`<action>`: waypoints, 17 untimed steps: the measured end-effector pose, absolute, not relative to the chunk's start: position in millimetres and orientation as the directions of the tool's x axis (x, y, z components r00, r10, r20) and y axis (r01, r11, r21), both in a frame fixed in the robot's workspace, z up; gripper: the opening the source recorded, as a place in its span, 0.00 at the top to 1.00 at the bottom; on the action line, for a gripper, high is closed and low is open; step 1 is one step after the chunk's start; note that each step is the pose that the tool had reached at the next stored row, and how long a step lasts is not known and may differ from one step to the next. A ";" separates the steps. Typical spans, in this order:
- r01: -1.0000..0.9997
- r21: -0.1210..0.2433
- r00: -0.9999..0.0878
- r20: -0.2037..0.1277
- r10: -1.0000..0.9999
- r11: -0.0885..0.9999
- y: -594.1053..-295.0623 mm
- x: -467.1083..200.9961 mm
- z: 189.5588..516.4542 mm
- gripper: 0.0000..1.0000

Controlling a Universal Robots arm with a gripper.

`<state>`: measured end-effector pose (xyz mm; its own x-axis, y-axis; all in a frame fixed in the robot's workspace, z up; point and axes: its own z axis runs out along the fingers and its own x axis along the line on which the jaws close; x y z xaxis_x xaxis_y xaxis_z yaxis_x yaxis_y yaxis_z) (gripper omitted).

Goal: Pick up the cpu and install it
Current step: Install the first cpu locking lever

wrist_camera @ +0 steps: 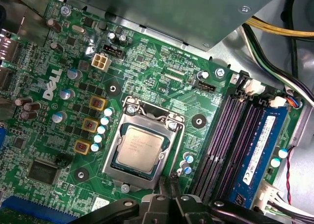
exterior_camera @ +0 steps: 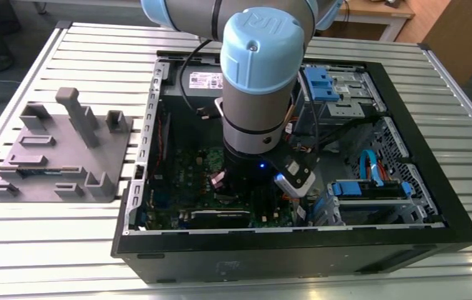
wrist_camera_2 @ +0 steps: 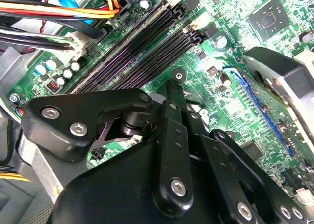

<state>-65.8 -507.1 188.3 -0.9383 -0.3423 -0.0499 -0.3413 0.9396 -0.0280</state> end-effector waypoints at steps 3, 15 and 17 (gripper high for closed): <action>-0.358 -0.028 -0.932 -0.050 -0.359 0.933 -507.1 -65.8 188.3 0.89; -0.416 -0.027 -0.908 -0.051 -0.417 0.909 -507.1 -66.0 188.2 0.89; -0.423 -0.026 -0.904 -0.051 -0.424 0.906 -507.1 -65.9 188.2 0.89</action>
